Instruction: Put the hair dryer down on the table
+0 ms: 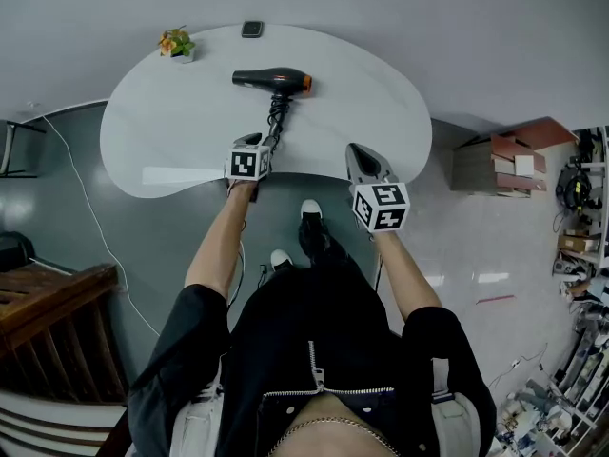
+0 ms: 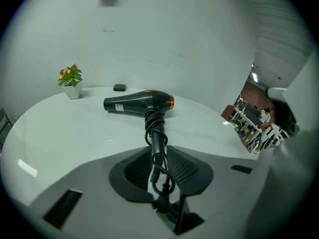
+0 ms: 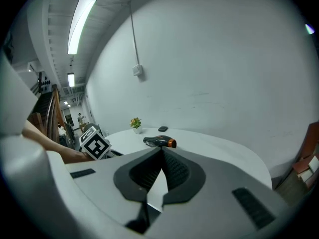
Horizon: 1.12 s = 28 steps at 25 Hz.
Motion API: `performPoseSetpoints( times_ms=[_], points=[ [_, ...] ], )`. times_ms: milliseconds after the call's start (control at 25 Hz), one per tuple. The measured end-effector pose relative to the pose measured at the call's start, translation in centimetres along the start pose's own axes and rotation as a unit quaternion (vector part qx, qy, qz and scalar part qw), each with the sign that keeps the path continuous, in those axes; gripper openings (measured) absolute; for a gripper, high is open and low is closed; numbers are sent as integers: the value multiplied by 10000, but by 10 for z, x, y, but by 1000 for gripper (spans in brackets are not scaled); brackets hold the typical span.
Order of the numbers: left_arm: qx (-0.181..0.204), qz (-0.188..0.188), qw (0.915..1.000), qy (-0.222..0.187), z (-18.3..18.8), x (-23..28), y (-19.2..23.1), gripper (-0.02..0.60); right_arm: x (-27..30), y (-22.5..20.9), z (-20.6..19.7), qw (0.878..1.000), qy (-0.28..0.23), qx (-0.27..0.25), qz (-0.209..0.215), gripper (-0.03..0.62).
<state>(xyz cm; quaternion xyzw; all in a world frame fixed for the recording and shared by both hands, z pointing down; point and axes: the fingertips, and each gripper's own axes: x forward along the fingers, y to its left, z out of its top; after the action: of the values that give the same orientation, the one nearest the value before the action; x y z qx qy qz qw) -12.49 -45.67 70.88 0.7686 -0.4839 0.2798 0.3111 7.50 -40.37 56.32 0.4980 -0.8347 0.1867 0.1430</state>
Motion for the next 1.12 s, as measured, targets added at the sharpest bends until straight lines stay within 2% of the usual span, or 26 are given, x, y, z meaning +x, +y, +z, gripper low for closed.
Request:
performPoseSetpoints(
  times_ms=[40,160,480,680,920,1000,1120],
  points=[
    [29,-11,10000,10,-4,-6,-1,81,-2,5,0,10000,-22,-9,26,5],
    [100,-18,9999,24,-15,-23,0,41,-7,22,2,9999,-94,-48,109,5],
    [287,191,9986,-393,-32,-83,8,21,-21,61,8,9992,-286,-162,247,5],
    [353,275,9948,-920,-24,-129,5,21,-33,77,13,9984,-403,-298,274,4],
    [816,253,9821,-1677,15,-198,-13,21,-43,95,26,9969,-627,-418,231,3],
    [975,271,9754,-1958,30,-222,-18,21,-47,100,33,9962,-714,-440,220,3],
    [1311,499,9625,-2323,45,-252,-18,21,-53,106,44,9950,-853,-492,189,3]
  ],
)
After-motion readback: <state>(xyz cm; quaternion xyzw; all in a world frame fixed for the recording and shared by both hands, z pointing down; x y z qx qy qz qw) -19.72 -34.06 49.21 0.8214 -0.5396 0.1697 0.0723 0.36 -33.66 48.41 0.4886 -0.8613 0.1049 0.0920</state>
